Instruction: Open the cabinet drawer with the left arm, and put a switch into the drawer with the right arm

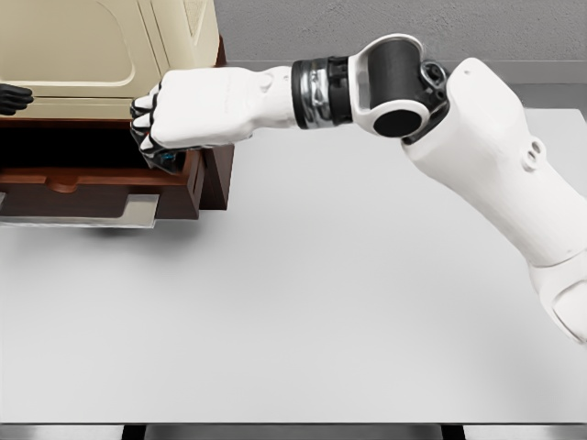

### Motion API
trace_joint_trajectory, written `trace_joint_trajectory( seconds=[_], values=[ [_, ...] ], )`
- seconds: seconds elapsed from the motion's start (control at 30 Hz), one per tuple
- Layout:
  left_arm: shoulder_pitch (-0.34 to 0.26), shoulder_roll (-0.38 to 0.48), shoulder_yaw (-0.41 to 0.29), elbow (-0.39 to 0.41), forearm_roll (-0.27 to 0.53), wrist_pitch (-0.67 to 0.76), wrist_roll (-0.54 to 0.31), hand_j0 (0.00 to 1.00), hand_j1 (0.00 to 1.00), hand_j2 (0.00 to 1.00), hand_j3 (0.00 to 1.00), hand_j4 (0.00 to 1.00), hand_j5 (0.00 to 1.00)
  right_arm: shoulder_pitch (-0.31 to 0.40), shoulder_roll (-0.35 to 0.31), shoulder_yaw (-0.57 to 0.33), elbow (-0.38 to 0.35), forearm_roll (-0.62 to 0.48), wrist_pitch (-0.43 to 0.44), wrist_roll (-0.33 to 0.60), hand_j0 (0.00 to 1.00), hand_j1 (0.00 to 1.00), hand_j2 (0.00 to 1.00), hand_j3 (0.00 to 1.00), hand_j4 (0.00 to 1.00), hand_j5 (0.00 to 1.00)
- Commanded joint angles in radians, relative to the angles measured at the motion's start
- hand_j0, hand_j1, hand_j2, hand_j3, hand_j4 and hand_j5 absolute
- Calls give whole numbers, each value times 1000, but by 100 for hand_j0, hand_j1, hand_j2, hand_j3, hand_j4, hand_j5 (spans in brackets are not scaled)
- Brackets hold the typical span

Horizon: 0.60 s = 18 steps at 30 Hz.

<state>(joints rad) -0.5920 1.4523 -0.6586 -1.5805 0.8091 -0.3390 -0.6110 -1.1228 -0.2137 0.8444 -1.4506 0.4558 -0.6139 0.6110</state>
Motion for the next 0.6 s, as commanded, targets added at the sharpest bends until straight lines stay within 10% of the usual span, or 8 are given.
trace_joint_trajectory(
  seconds=[0.0,0.57],
  values=[
    [0,2,2,-1,5,1,0,100,100,100,100,100,100,-2,48,28,79,-2,3,0,33,33,33,33,33,33],
    [1,2,2,-1,2,0,0,100,100,100,100,100,100,-43,171,48,279,52,3,0,34,34,34,34,34,34]
  ],
)
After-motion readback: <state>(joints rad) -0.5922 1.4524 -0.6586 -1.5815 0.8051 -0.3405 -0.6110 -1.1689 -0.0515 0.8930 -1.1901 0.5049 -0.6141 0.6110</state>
